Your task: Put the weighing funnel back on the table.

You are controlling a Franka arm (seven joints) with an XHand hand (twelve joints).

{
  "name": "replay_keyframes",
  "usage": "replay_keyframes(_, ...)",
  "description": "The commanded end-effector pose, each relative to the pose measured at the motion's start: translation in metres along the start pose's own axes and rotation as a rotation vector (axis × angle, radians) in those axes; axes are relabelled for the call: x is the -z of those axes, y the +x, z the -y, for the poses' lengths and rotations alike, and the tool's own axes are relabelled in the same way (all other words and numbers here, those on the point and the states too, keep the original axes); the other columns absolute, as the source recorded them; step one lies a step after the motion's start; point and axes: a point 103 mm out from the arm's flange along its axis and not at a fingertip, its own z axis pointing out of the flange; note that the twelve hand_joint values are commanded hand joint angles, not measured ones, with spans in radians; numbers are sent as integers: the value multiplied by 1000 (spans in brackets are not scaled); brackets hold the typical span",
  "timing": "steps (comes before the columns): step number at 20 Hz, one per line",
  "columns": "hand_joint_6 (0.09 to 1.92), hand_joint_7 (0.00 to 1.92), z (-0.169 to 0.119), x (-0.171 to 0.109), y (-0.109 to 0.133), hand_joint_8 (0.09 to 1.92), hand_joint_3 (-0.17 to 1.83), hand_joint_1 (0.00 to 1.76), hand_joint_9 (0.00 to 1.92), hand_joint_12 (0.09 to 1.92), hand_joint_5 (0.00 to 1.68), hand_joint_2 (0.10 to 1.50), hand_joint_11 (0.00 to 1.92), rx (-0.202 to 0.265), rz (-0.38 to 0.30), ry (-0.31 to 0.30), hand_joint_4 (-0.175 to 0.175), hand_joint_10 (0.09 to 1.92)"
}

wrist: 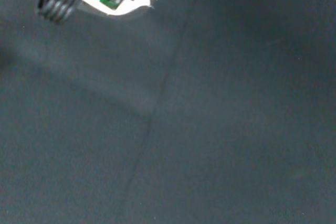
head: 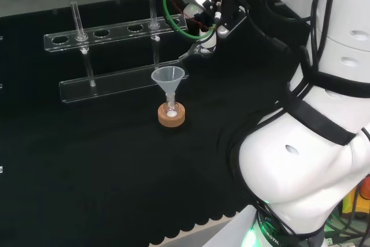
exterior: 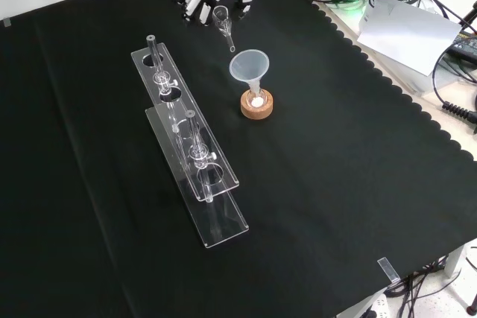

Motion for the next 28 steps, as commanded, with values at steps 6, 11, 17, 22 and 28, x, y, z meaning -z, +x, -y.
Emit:
replay_keyframes(6, 916, 436, -3, -15, -18, 635, 725, 1091, 737, 1314, 1151, 674, 313, 8, -125, -57, 175, 559)
replay_keyframes(11, 920, 437, -11, -28, -28, 635, 725, 1090, 738, 1315, 1148, 675, 318, -1, -191, -98, 175, 558)
replay_keyframes(17, 925, 440, -27, -47, -37, 636, 724, 1089, 740, 1316, 1145, 677, 326, -5, -253, -105, 175, 558)
replay_keyframes(22, 928, 442, -42, -65, -46, 637, 724, 1089, 744, 1316, 1143, 678, 333, -10, -300, -97, 175, 558)
replay_keyframes(28, 931, 442, -54, -81, -55, 637, 724, 1088, 746, 1315, 1141, 679, 336, -17, -337, -90, 175, 558)
